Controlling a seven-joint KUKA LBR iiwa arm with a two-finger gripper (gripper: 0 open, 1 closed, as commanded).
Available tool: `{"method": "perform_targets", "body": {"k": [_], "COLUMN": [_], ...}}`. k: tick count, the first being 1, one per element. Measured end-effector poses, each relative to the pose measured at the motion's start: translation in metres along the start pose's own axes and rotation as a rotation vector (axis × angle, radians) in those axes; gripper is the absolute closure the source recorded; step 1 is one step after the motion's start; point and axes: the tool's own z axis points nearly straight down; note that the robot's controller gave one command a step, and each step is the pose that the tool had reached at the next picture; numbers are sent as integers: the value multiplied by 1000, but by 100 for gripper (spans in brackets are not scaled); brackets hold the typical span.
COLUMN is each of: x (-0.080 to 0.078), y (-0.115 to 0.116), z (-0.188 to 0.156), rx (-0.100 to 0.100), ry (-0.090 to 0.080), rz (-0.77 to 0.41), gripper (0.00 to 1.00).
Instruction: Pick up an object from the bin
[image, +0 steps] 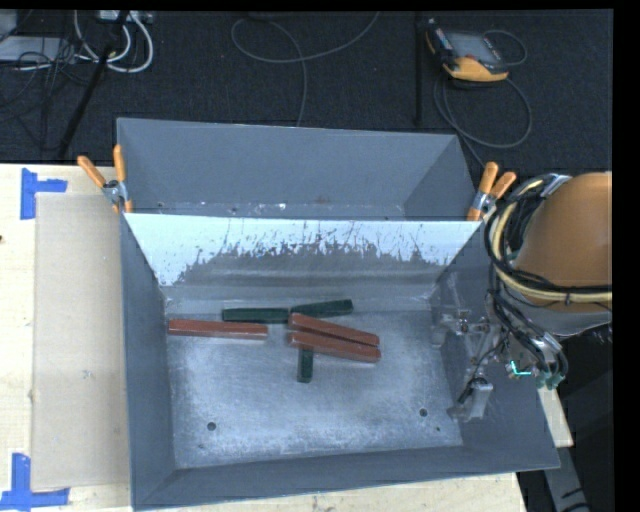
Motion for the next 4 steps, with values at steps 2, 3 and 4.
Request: {"method": "perform_targets", "body": {"k": [2,3,4], "x": [-44,-95,-131], "y": [31,85,80], "z": [171,8,124], "rx": [0,0,1], "ry": [-13,-20,-3], "rz": [173,41,118], "gripper": [0,0,0]}}
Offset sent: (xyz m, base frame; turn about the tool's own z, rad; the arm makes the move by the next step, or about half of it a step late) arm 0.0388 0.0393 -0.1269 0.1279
